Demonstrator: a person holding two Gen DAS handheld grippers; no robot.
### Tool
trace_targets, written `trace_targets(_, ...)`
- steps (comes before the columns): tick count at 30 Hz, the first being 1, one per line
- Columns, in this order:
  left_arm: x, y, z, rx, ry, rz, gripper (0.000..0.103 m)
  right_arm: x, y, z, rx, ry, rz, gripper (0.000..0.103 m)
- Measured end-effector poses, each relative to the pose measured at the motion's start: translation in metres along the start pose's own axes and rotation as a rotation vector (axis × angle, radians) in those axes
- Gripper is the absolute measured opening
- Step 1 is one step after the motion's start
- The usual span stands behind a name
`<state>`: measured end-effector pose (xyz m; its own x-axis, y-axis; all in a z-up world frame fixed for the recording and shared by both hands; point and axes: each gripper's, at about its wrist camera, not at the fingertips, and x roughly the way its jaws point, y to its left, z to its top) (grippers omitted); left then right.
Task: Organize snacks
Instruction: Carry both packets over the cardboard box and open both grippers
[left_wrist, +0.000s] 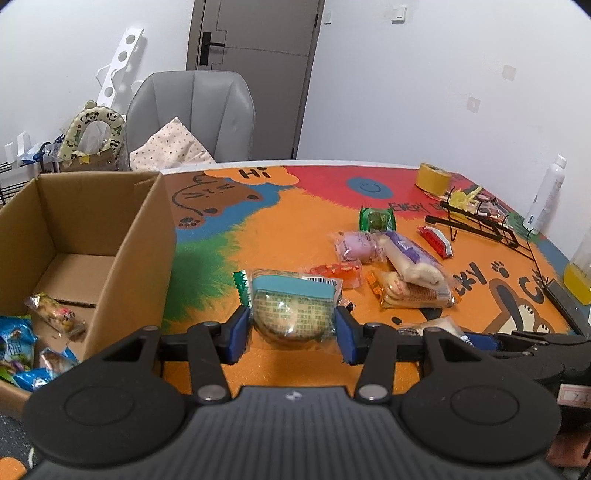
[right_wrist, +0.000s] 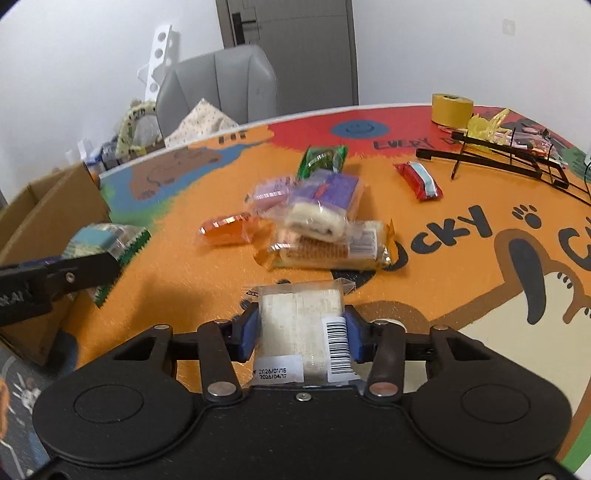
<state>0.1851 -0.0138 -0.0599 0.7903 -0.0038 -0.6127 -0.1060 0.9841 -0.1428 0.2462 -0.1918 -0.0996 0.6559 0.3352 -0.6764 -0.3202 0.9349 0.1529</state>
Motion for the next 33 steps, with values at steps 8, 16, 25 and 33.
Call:
trace_targets(8, -0.015, 0.006, 0.014, -0.004, -0.05, -0.001, 0.048, -0.019, 0.011, 0.02, -0.004, -0.066, 0.035, 0.044)
trace_targets(16, -0.033, 0.017, 0.029, -0.013, -0.099, 0.013, 0.048, -0.032, 0.028, 0.04, -0.017, -0.118, 0.08, 0.044)
trace_targets(25, -0.051, 0.044, 0.039, -0.051, -0.137, 0.063, 0.048, -0.035, 0.052, 0.054, -0.039, -0.144, 0.15, 0.044)
trace_targets(33, -0.058, 0.075, 0.039, -0.093, -0.141, 0.127, 0.048, -0.032, 0.08, 0.065, -0.072, -0.154, 0.189, 0.044)
